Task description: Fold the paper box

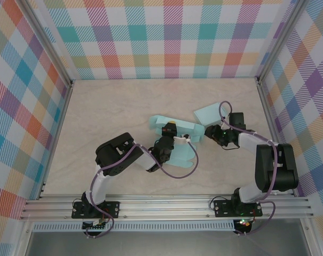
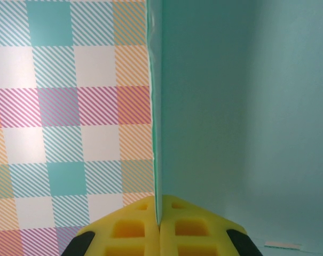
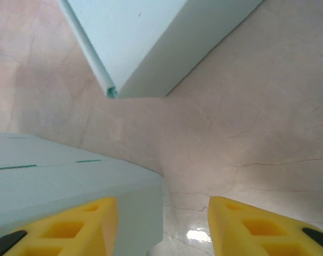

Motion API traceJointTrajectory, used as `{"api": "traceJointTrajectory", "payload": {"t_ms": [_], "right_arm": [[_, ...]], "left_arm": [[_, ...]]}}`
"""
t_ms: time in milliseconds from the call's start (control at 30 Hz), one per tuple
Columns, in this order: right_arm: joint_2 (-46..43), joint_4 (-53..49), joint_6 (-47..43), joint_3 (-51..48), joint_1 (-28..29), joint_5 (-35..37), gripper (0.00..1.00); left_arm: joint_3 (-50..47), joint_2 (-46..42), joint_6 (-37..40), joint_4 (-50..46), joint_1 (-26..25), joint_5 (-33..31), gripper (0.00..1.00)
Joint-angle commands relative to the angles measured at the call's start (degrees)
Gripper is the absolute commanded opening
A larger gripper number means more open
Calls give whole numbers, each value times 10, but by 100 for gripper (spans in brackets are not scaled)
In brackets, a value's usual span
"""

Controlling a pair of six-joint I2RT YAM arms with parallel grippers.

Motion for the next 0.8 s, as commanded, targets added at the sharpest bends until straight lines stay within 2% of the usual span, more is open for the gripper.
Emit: {"api": "traceJointTrajectory", "payload": {"t_ms": [0,367,767], "right_arm": [[-5,14,-31,1,13,-39,49],[-27,69,-41,-38,40,-51,51],[20,197,-54,-43,48,-92,52]], "left_arm": [[2,24,5,-37,-2,-14,1],[11,32,11,-39,-3,-12,1],[4,39,8,-42,-5,-11,1]]}}
